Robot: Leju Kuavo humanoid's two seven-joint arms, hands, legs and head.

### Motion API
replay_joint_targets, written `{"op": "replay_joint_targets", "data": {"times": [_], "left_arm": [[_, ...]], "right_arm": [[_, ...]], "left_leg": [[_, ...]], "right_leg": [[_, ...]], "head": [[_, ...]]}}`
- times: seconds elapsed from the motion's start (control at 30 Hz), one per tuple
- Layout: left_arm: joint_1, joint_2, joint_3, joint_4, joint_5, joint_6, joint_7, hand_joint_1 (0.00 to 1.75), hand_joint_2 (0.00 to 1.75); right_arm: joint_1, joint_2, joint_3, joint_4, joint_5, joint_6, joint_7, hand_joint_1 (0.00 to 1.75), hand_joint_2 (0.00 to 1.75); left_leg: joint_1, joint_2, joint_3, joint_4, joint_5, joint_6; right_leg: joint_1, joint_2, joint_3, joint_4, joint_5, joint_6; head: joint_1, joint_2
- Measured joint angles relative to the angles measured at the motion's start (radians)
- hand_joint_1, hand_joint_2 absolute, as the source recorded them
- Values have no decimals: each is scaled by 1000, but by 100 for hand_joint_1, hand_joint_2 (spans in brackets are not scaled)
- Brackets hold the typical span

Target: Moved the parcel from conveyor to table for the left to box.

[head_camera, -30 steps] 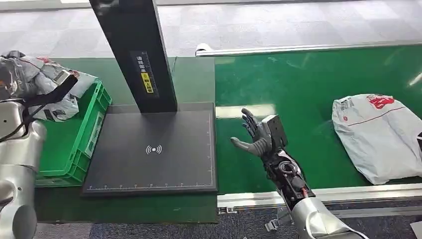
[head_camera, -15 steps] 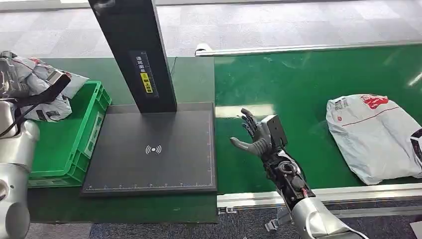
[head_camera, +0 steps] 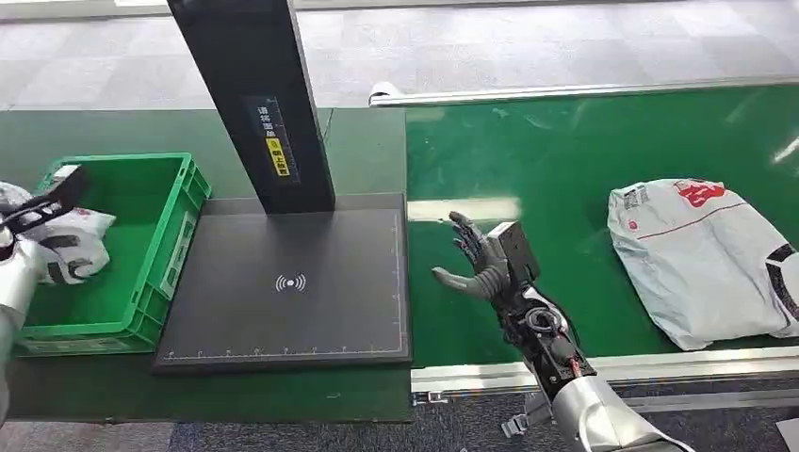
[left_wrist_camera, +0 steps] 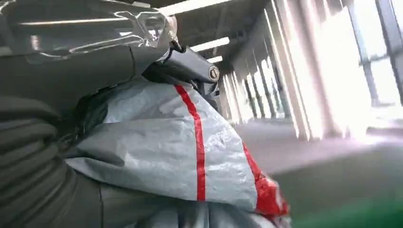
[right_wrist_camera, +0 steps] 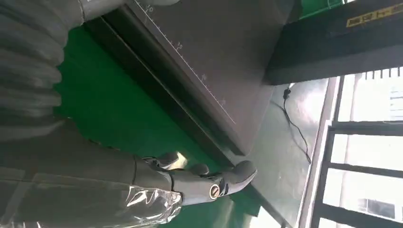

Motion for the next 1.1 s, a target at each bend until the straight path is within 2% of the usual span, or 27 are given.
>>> {"op": "replay_joint_targets", "data": {"times": [0.13, 0.53, 0.63, 0.73, 0.83, 1.1], "left_arm": [[8, -4, -4, 35, -7, -51, 12, 0, 175], [33, -4, -3, 46, -7, 32, 7, 0, 175], [46, -6, -4, 46, -8, 113, -10, 0, 175], [67, -16, -4, 32, 9, 312, -86, 0, 175], [87, -41, 4, -10, 97, 518, -256, 0, 175], [161, -107, 30, -225, 107, 534, -432, 0, 175]], "right_arm": [[-1, 16, 5, 0, 12, 5, 11, 0, 175], [-1, 32, 8, -1, 5, 15, 14, 0, 175], [-1, 33, 8, -8, 6, 15, 14, 0, 175], [0, 33, 8, -18, 6, 15, 14, 0, 175], [2, 33, 8, -33, 5, 14, 18, 0, 175], [7, 31, 8, -50, -3, 15, 15, 0, 175]], "left_leg": [[-1, 0, 0, 0, 0, 0], [0, 0, 1, 0, 0, 0], [0, 0, 1, 0, 0, 0], [0, 0, 1, 0, 0, 0], [-1, -1, 1, 0, 0, 0], [-1, 0, 1, 0, 0, 0]], "right_leg": [[-1, 0, 1, 0, 0, 0], [0, 0, 1, 0, 0, 0], [0, 0, 0, 0, 0, 0], [0, 0, 0, 0, 0, 0], [-1, -1, 1, 0, 0, 0], [-1, 0, 0, -1, 0, 0]], "head": [[0, 0], [0, 0], [0, 0], [0, 0], [0, 0], [0, 0]]}}
